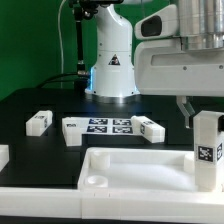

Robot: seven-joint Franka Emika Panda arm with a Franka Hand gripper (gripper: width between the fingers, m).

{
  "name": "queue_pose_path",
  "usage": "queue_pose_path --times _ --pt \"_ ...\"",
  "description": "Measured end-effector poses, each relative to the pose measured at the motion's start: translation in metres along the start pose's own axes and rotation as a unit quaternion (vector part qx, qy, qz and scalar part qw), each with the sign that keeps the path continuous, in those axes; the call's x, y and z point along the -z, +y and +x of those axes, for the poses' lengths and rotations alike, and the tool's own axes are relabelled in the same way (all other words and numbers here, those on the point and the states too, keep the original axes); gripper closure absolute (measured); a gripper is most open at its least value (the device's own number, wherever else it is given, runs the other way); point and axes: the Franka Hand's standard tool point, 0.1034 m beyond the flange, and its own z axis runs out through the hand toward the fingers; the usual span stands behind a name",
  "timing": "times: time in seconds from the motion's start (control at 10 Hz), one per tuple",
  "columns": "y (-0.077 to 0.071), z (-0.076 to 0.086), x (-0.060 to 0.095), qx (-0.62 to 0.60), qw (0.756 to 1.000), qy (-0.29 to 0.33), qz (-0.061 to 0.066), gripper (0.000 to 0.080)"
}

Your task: Assemble desk

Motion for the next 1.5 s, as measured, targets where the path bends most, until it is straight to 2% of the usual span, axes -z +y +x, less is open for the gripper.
queue_pose_path --times 0.2,0.3,0.4,0.6,0.9,1.2,1.5 --pt "0.000 -0.001 0.000 -0.029 1.000 -0.009 -0.005 0.0509" --pt "0.000 -0.001 0.000 -0.017 1.000 -0.008 -0.005 0.0434" --pt "0.000 -0.001 0.000 0.004 1.000 -0.010 -0.006 0.0434" --pt "-0.001 -0.002 0.001 0.081 0.997 -0.011 -0.006 0.0173" --pt "-0.005 -0.010 -0.001 0.226 0.974 -0.012 -0.008 0.0152" --pt "-0.005 -0.011 -0.002 0.373 0.928 -0.012 -0.009 0.0150" --pt "-0.006 -0.011 -0.002 0.493 0.870 -0.009 -0.020 0.0150"
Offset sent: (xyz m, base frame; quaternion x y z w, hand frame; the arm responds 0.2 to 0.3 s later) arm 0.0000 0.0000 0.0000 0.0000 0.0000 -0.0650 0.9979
